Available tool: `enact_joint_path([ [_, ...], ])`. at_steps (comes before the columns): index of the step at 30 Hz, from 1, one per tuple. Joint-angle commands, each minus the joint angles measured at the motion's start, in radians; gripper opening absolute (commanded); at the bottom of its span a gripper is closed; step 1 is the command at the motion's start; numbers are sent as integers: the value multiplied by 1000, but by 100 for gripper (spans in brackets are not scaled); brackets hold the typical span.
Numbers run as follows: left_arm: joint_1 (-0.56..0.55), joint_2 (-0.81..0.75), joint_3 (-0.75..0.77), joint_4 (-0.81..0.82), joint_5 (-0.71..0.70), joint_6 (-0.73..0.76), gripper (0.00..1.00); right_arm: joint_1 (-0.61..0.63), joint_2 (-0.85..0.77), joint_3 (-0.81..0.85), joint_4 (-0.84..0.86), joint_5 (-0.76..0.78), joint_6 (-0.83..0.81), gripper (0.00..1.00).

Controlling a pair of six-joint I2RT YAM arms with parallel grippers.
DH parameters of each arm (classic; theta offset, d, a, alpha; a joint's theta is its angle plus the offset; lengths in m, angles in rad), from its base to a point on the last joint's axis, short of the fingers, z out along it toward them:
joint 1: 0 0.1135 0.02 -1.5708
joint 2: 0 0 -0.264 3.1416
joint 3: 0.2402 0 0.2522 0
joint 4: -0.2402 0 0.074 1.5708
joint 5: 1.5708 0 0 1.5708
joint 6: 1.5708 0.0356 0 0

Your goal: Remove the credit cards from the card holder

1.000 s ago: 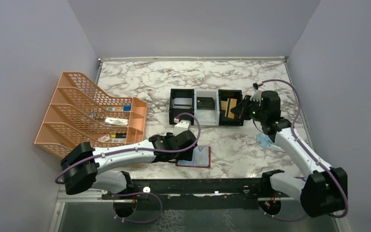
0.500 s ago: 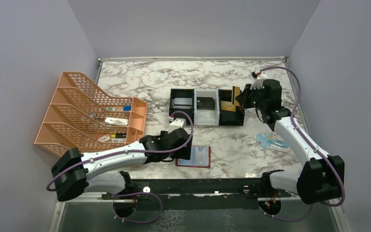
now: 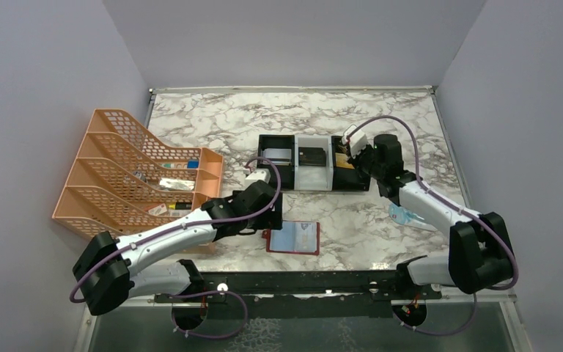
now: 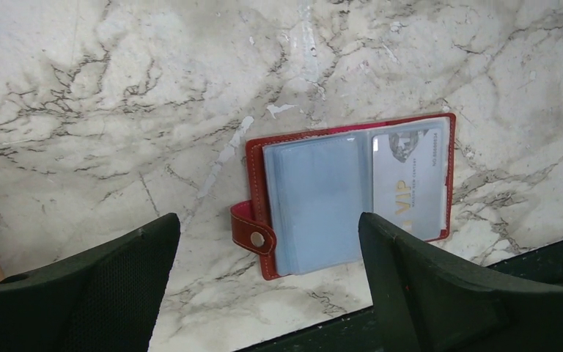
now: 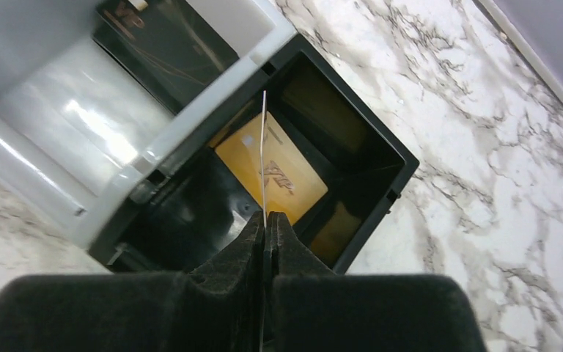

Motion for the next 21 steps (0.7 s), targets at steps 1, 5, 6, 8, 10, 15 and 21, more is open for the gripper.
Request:
enact_joint_path([
  [1,66,-14,2,0,68,46,95,-3,76,40,46,86,-171,1],
  [5,115,7,27,-1,106,75,96,-2,155,98,-19,66,-208,1],
  [6,121,13,34,-1,111,80,96,-2,172,107,-24,69,-228,1],
  [8,135,27,46,-3,122,88,96,-2,204,121,-30,75,-280,1],
  [10,143,41,58,-3,132,98,96,-2,233,132,-44,97,-324,1],
  [15,157,81,82,-4,146,119,96,-3,283,141,-37,78,-414,1],
  [21,165,103,120,-19,148,137,96,-2,330,151,94,36,-424,2],
])
